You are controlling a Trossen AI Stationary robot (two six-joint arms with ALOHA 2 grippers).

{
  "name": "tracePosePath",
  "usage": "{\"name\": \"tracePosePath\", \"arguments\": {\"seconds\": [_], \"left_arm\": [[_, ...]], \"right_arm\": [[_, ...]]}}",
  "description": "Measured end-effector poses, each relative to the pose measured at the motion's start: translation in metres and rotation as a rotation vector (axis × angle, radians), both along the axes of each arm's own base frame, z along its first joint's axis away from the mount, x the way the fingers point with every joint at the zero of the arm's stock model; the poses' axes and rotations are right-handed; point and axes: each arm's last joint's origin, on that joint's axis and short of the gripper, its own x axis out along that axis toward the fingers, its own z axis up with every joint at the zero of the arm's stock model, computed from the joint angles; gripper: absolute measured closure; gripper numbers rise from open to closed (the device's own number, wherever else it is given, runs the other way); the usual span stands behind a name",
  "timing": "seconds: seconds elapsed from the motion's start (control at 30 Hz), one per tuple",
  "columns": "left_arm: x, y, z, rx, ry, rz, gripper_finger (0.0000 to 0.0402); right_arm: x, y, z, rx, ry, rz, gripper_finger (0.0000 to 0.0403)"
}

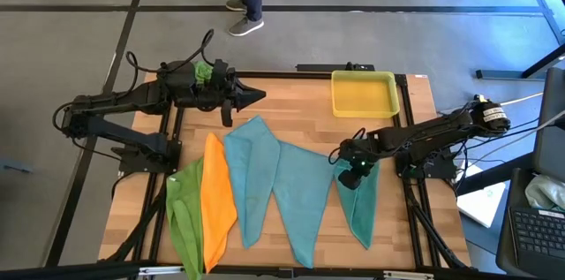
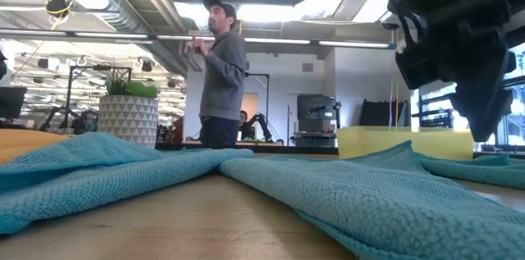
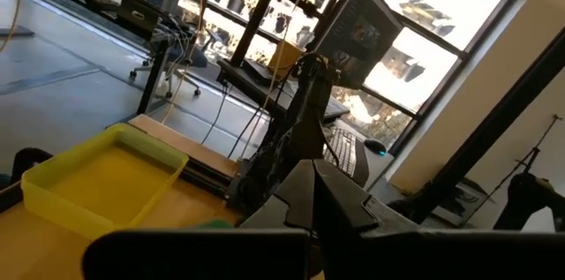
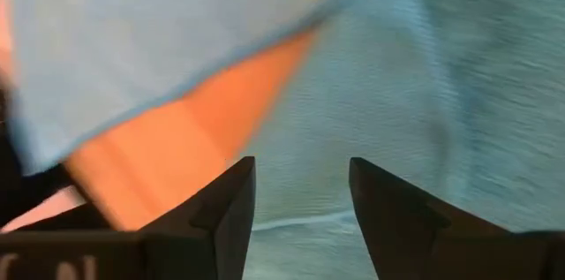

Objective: Fold microfiber towels
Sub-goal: Fold the right blue microfiber towel

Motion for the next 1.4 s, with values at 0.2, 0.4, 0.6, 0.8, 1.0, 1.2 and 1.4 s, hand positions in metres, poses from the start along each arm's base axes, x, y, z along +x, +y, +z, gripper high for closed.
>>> {"name": "tracePosePath", "arguments": {"seconds": [0.2, 0.4, 0.6, 0.8, 1.0, 1.2, 1.4], "left_arm": [[0.0, 0.0, -0.001, -0.001, 0.006, 0.001, 0.0401], [0.0, 0.001, -0.001, -0.001, 0.005, 0.021, 0.0401], [0.0, 0.001, 0.0, -0.001, 0.005, 0.022, 0.0401], [0.0, 0.001, 0.0, -0.002, 0.004, 0.029, 0.0401], [0.0, 0.001, 0.0, -0.003, 0.004, 0.028, 0.0401], [0.0, 0.001, 0.0, -0.003, 0.004, 0.029, 0.0401], [0.0, 0.001, 0.0, -0.002, 0.004, 0.029, 0.0401]], "right_arm": [[-0.007, -0.002, -0.003, -0.053, 0.08, -0.021, 0.0217], [-0.015, -0.004, -0.005, -0.1, 0.149, -0.012, 0.0217], [-0.017, -0.005, -0.003, -0.12, 0.139, 0.034, 0.0217], [-0.018, -0.005, -0.003, -0.154, 0.134, 0.073, 0.0217], [-0.019, -0.006, -0.003, -0.19, 0.127, 0.095, 0.0217], [-0.018, -0.007, -0.003, -0.203, 0.124, 0.081, 0.0217], [-0.015, -0.007, -0.004, -0.209, 0.102, 0.055, 0.0217]]}}
